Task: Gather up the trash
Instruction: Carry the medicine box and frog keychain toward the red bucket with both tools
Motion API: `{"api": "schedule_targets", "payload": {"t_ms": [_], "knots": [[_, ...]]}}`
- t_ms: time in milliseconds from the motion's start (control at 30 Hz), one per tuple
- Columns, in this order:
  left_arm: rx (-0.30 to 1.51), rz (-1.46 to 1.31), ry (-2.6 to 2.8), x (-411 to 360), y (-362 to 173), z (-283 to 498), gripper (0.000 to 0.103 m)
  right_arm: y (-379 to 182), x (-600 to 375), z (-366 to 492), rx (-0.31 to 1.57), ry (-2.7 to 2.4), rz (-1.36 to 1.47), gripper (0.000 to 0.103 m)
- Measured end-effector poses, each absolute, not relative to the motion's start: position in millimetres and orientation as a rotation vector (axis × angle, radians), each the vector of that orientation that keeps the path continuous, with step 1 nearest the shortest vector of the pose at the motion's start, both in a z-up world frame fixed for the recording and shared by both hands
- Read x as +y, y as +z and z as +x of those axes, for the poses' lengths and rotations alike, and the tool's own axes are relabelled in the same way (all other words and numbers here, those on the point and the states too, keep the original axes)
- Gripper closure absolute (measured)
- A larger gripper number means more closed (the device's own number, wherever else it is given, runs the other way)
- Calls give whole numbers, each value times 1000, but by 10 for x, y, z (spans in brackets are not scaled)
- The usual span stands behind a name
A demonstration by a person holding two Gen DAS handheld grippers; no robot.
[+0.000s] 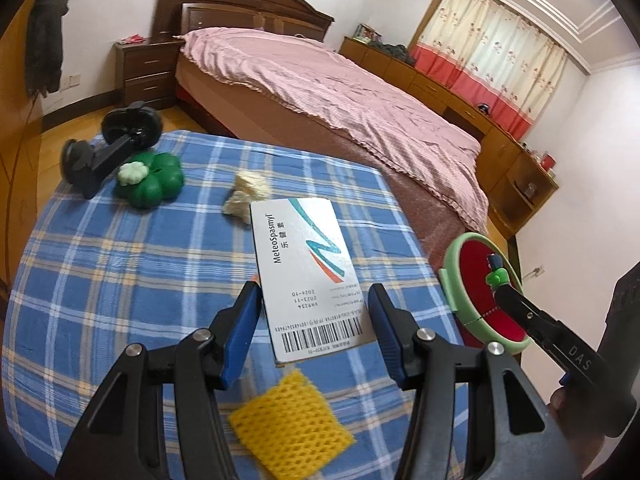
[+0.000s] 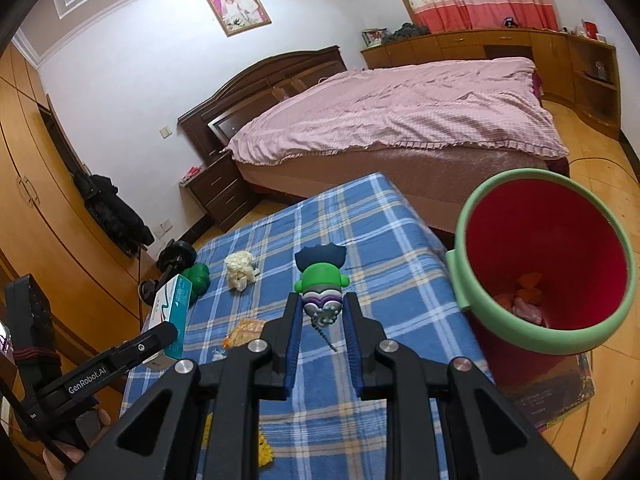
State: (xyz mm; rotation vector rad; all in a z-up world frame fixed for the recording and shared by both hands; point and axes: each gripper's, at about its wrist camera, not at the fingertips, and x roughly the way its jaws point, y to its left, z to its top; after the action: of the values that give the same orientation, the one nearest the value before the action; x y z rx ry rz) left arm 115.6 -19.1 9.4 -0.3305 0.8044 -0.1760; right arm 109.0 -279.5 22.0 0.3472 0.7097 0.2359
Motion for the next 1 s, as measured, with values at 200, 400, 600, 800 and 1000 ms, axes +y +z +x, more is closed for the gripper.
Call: {"api": "schedule_targets", "payload": {"t_ms": [200,400,600,800,1000], "knots": [[808,-300,-232,-462,176,1184,47,265,-3019,988,683,205,376,80],[816,-267,-296,-772,223,1253,47,289,-3283,928,660,154,401,80],[827,-223,-365,-1116,241,1341,47,305,-3564,873,640,96,428,80],[842,-178,-434,-1524,231,1441,47,279,-3876,843,628,34,460,80],[859,-147,-487,-1882,161,1547,47,204,-4173,830,628,-21,490,80]]}}
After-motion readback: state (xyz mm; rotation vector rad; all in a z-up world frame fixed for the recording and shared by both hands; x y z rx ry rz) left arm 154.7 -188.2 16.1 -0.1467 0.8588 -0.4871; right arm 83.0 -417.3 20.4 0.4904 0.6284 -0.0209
